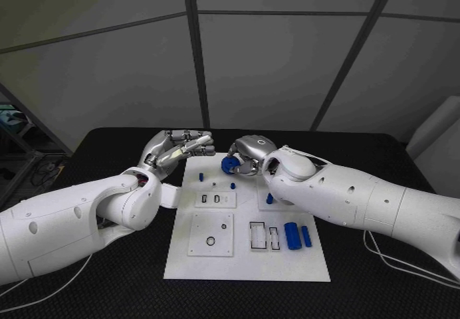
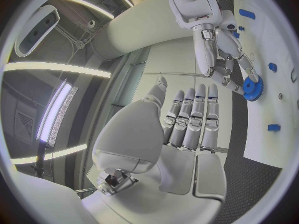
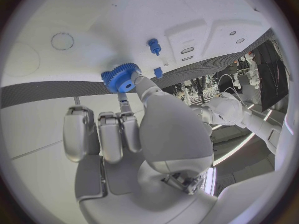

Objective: Assemble the parts on the task board

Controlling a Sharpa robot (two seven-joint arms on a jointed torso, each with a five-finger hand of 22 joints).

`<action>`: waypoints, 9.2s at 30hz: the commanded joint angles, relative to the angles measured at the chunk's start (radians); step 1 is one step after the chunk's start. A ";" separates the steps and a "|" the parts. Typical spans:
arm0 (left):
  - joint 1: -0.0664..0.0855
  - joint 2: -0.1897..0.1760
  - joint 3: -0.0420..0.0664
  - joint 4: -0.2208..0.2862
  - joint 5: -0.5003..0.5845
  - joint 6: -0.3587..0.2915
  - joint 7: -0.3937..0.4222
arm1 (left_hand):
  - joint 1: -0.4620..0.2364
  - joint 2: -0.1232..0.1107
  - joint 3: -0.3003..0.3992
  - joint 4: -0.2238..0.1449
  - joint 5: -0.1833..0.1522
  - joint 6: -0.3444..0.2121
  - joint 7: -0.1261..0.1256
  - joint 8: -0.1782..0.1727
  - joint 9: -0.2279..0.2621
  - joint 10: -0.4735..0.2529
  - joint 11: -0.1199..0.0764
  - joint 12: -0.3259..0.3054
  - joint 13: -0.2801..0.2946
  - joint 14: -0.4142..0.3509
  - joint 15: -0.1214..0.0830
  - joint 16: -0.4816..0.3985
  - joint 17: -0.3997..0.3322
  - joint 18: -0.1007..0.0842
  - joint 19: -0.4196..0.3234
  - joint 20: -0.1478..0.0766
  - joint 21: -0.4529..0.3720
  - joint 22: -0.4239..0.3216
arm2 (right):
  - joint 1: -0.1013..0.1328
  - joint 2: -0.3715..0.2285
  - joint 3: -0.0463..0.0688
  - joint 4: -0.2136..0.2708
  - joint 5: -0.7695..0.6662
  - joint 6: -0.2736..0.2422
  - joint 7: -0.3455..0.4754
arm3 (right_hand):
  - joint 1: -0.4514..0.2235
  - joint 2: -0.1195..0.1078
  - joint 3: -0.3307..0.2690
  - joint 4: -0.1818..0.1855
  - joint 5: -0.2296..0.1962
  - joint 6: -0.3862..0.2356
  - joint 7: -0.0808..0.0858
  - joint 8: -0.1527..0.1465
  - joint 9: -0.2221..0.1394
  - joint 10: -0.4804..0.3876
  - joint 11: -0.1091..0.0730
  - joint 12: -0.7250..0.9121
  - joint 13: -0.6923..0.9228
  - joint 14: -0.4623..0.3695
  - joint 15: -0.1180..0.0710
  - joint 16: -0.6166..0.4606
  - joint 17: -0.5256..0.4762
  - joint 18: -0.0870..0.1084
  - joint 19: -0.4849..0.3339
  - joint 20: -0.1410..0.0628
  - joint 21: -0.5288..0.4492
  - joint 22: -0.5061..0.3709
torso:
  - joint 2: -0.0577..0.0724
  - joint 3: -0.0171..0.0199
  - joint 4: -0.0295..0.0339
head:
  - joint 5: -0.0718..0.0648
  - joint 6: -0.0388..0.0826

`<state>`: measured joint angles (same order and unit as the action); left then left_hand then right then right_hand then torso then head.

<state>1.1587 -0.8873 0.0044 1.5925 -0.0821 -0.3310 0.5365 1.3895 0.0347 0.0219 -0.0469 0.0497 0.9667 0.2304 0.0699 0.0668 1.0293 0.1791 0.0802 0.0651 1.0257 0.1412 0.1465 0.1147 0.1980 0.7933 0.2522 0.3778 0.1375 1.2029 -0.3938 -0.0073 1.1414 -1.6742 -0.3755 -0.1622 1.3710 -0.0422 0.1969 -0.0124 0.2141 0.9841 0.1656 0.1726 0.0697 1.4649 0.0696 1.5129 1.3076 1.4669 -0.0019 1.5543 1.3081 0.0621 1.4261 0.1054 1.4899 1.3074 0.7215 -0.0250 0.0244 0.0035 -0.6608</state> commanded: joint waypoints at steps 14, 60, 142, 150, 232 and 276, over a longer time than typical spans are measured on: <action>0.001 0.004 0.001 -0.002 -0.002 0.006 0.000 | 0.004 0.010 -0.002 -0.004 0.006 0.001 0.002 -0.003 -0.001 -0.001 0.001 0.000 -0.001 0.003 -0.001 0.004 -0.001 -0.014 0.005 0.001 -0.003 -0.001 | -0.005 0.023 0.001 -0.025 -0.008 0.024 0.002 | -0.039 -0.014 0.019 -0.004 -0.020 -0.002 -0.007 -0.033 -0.004 0.025 0.005 -0.015 0.160 0.095 0.005 0.003 0.225 -0.016 -0.002 0.007 0.001 0.044 | 0.000 -0.0007 0.0003 | 0.002 -0.005; 0.001 -0.006 0.001 -0.009 -0.002 0.007 -0.003 | 0.005 0.014 0.002 -0.007 0.006 0.000 0.003 -0.004 -0.001 -0.002 0.002 0.000 -0.001 0.003 -0.001 0.004 -0.002 -0.014 0.006 0.001 -0.003 -0.002 | -0.003 -0.277 0.002 0.154 0.504 -0.126 0.355 | -0.050 -0.021 0.015 -0.016 0.015 -0.049 0.015 -0.098 0.004 -0.036 0.025 -0.067 0.096 0.086 0.024 -0.011 0.187 -0.003 -0.047 0.028 -0.026 -0.014 | -0.009 0.0010 -0.0214 | -0.015 0.003; -0.009 0.001 0.001 -0.030 -0.002 0.013 -0.004 | 0.005 0.013 0.003 -0.011 0.006 -0.001 0.003 -0.004 -0.001 -0.003 0.003 -0.001 -0.001 0.004 -0.001 0.004 -0.003 -0.014 0.006 0.001 -0.003 -0.003 | -0.042 -0.320 0.000 -0.061 0.538 0.114 0.306 | -0.062 -0.001 0.027 -0.040 0.017 0.014 -0.002 -0.065 0.011 -0.033 0.011 -0.066 0.096 0.090 0.013 -0.006 0.206 -0.004 -0.042 0.019 -0.028 -0.008 | -0.013 0.0027 -0.0283 | -0.036 -0.023; -0.009 0.002 0.001 -0.031 -0.002 0.013 -0.006 | 0.006 0.013 0.004 -0.012 0.006 -0.001 0.003 -0.004 -0.001 -0.003 0.003 -0.001 -0.001 0.004 -0.001 0.004 -0.003 -0.014 0.007 0.001 -0.003 -0.003 | -0.042 -0.315 0.000 -0.065 0.537 0.105 0.296 | -0.059 0.004 0.033 -0.042 0.017 0.020 -0.005 -0.062 0.011 -0.031 0.008 -0.065 0.098 0.091 0.010 -0.005 0.207 -0.004 -0.040 0.016 -0.027 -0.006 | -0.013 0.0022 -0.0274 | -0.037 -0.024; -0.009 0.007 0.001 -0.037 -0.002 0.013 -0.006 | 0.007 0.016 0.006 -0.015 0.006 0.000 0.003 -0.004 -0.001 -0.002 0.002 -0.001 -0.001 0.004 -0.001 0.004 -0.004 -0.014 0.007 0.000 -0.003 -0.004 | -0.047 -0.075 -0.018 0.242 0.252 0.118 0.015 | -0.060 0.034 0.094 -0.057 0.014 0.062 -0.023 -0.038 0.011 -0.017 -0.009 -0.057 0.111 0.094 -0.006 -0.001 0.218 -0.012 -0.013 -0.001 -0.011 0.032 | -0.017 0.0003 -0.0316 | 0.055 -0.072; -0.009 0.009 0.001 -0.044 -0.002 0.018 -0.007 | 0.007 0.016 0.006 -0.015 0.006 0.000 0.003 -0.004 -0.001 -0.002 0.002 -0.001 -0.001 0.004 -0.001 0.004 -0.004 -0.014 0.007 0.000 -0.003 -0.004 | -0.074 -0.072 -0.033 0.216 0.238 0.134 -0.006 | -0.089 0.010 0.097 -0.054 0.005 0.015 -0.007 -0.063 -0.002 -0.047 0.003 -0.085 0.077 0.092 0.002 -0.004 0.212 -0.010 -0.021 0.004 -0.018 0.019 | -0.017 0.0003 -0.0313 | 0.053 -0.076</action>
<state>1.1486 -0.8794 0.0043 1.5485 -0.0819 -0.3261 0.5287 1.3949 0.0397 0.0303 -0.0552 0.0497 0.9667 0.2304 0.0699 0.0668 1.0293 0.1791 0.0802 0.0651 1.0257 0.1412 0.1464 0.1124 0.1980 0.7932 0.2522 0.3778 0.1347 1.1299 -0.4665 -0.0386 1.3598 -1.4250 -0.2658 -0.1511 1.2931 -0.0326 0.2891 -0.0653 0.2228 1.0045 0.1587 0.1144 0.0691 1.4235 0.0713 1.4314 1.3075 1.4630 -0.0020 1.5506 1.3077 0.0621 1.4082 0.1051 1.4743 1.3074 0.7040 -0.0246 -0.0066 0.0590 -0.7359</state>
